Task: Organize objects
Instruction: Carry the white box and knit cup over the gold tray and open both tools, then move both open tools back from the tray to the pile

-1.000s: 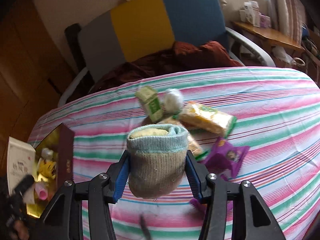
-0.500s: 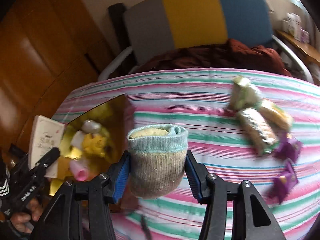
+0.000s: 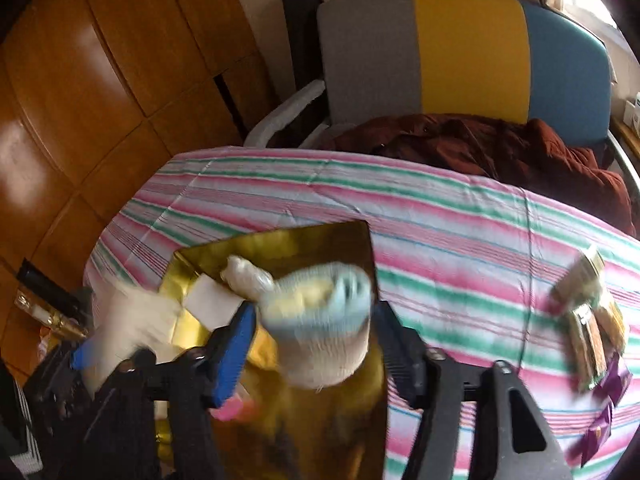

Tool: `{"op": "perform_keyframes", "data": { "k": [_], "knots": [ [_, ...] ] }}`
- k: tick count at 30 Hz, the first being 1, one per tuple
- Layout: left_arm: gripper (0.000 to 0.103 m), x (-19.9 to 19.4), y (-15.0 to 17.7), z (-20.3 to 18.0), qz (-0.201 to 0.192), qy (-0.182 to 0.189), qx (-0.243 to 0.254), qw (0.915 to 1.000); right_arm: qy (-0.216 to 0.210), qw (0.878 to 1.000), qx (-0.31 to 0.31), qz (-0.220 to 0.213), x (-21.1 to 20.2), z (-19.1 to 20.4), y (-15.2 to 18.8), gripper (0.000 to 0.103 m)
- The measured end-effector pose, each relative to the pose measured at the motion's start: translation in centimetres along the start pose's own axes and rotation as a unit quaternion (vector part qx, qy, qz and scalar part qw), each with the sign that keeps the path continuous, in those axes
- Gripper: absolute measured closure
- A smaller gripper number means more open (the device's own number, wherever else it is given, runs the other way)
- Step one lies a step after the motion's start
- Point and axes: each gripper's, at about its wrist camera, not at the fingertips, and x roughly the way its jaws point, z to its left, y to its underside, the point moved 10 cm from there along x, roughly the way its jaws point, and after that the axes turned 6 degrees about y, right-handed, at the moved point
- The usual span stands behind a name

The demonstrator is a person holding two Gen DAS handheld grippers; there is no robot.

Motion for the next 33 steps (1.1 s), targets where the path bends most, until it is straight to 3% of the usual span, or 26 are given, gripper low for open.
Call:
{"op": "perform_keyframes", "data": {
  "k": [5, 11, 27, 33],
  "knots": [
    [0.040, -0.6, -0.3, 1.0, -0.010, -0.010, -0.009, 0.9999, -0.006, 1.000, 0.006, 0.001, 0.2, 0.7, 0.6, 0.033],
    [0.027, -1.9, -0.6, 1.4, -0.030, -0.018, -0.014, 0.9993, 0.011, 1.000, 0.006, 0.011, -0.1, 0.4, 3.8, 0.032],
    [0.023, -4.3, -0.1, -0.3, -0.043, -0.031, 0.019, 0.9984, 0.071, 0.997, -0.008, -0.031, -4.0, -0.8, 7.2, 0.031],
    [0.020, -5.0, 0.1, -1.5, -0.047, -0.026, 0.033, 0.9980, 0.079, 0.996, -0.005, -0.038, -5.1, -1.7, 8.1, 0.026]
  ]
}}
